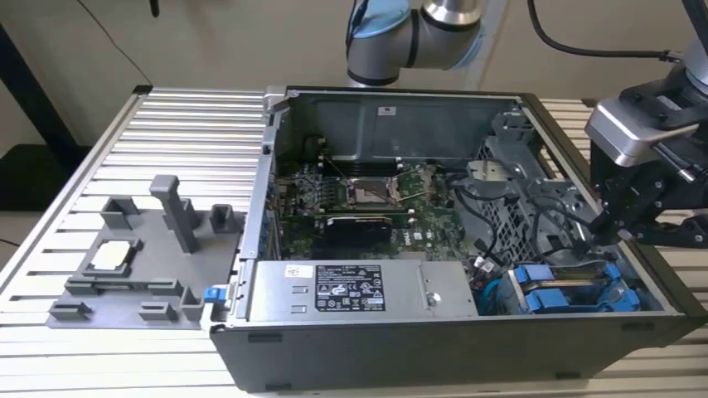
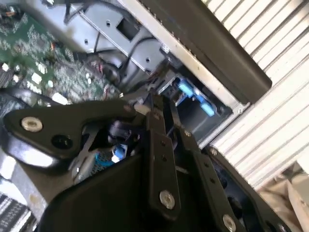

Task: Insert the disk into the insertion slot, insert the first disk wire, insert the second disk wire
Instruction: 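Insert the first disk wire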

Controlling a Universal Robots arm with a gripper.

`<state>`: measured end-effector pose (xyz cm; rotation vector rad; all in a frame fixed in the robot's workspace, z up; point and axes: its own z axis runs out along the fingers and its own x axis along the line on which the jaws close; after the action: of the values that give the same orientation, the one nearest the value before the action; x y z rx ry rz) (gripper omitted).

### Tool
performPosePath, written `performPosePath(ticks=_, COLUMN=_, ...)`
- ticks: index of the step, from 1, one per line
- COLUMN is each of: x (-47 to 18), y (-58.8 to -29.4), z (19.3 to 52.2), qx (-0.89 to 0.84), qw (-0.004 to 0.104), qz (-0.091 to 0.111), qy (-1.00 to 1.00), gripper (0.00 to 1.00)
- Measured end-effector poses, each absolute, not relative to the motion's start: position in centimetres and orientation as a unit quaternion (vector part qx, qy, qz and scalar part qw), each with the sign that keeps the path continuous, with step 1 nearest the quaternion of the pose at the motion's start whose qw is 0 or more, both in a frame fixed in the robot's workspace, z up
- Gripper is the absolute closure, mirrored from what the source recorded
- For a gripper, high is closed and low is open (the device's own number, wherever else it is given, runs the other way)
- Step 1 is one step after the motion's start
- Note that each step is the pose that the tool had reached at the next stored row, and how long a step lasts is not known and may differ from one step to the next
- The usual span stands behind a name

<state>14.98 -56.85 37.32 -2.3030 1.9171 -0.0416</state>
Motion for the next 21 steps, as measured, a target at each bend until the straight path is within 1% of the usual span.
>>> performPosePath(ticks=3, x=15.5, y=-56.8, z=37.3, qx=-0.767, qw=0.061, qz=-0.006, qy=0.639, gripper=0.81)
performPosePath(ticks=4, x=15.6, y=-56.8, z=37.2, qx=-0.767, qw=0.058, qz=-0.005, qy=0.639, gripper=0.81)
performPosePath(ticks=21, x=15.2, y=-57.3, z=34.4, qx=-0.735, qw=0.058, qz=-0.007, qy=0.676, gripper=0.81)
